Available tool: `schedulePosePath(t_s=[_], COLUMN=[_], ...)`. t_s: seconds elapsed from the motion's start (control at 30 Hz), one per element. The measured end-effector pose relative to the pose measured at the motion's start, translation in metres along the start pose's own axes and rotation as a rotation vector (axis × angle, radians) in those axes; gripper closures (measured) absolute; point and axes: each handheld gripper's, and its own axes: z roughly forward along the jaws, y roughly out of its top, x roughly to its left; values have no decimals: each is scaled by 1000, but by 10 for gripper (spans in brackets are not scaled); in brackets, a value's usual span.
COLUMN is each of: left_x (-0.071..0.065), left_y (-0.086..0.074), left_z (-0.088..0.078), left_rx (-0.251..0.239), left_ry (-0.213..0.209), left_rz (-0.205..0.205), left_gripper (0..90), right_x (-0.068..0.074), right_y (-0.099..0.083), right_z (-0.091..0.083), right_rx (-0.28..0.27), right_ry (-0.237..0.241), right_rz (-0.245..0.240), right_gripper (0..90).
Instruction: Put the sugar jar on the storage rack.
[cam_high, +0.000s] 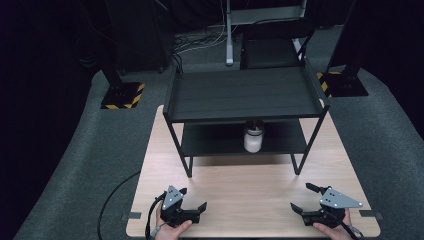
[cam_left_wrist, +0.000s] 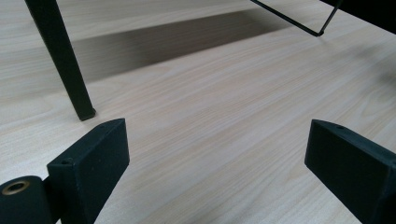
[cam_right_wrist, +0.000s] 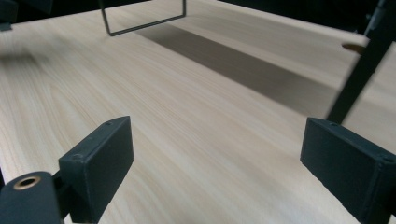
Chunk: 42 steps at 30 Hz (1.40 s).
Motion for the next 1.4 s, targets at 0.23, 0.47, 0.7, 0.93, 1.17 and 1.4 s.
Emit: schedulePosePath(t_s=[0.23,0.47,0.7,0.93,1.17,1.4], left_x=[0,-1,0,0,0,-1], left_y=[0,0,0,0,0,0], left_z=[0,1,0,0,0,0], left_rx=[0,3,2,2,3,2], left_ry=[0,-1,0,0,-1,0], left_rz=[0,4,3,2,3,3], left_gripper=[64,65,65,65,65,65], right_x=[-6,-8,-9,-9,-9,-9], right_y=[-6,-6,-6,-6,-6,-6], right_z=[-9,-9,-8,-8,-8,-7], right_rx=[-25,-15,-11,-6,-6,-4], right_ry=[-40,-45,-44,-41,-40,-37], right_rz=[58,75,76,76,74,73], right_gripper=[87,88,88,88,88,88])
